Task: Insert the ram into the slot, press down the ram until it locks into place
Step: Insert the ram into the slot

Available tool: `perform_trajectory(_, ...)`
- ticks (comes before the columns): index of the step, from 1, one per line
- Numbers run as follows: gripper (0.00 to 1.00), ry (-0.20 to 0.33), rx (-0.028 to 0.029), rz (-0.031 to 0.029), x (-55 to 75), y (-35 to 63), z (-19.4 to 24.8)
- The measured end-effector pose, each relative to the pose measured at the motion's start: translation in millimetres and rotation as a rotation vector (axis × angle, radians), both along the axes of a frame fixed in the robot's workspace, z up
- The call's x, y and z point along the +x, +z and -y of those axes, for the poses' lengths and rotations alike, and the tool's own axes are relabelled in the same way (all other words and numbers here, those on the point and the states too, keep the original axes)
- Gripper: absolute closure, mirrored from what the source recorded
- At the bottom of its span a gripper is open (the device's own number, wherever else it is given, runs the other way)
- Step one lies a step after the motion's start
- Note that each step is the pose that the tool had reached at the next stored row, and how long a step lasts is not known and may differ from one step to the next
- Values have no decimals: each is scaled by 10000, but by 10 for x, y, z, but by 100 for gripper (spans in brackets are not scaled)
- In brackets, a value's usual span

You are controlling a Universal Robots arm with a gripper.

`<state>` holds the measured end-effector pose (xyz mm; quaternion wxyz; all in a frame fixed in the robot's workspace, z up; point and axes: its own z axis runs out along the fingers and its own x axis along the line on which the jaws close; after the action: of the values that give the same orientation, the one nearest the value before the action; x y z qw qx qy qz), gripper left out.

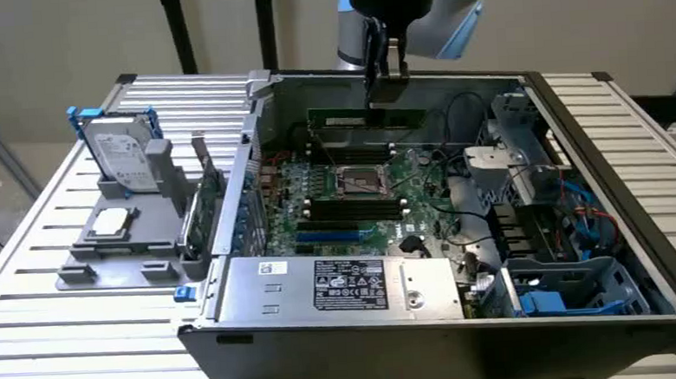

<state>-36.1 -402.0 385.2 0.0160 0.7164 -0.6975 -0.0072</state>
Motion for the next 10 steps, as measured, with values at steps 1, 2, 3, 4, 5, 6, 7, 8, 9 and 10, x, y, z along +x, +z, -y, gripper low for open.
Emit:
perform_trajectory(1,86,0,0,0,0,0,0)
perform_trajectory(2,86,0,-1,0,0,0,0)
perform_trajectory(3,86,0,-2,0,0,0,0)
perform_trajectory(4,86,0,-2,0,0,0,0)
perform_trajectory(5,86,0,-2,0,0,0,0)
perform_trajectory(6,86,0,-2,0,0,0,0)
perform_trajectory(7,86,0,-3,0,0,0,0)
perform_trajectory(8,86,0,-3,0,0,0,0)
perform_trajectory(9,86,1,-3,0,0,0,0)
perform_trajectory(10,86,1,-4,0,0,0,0)
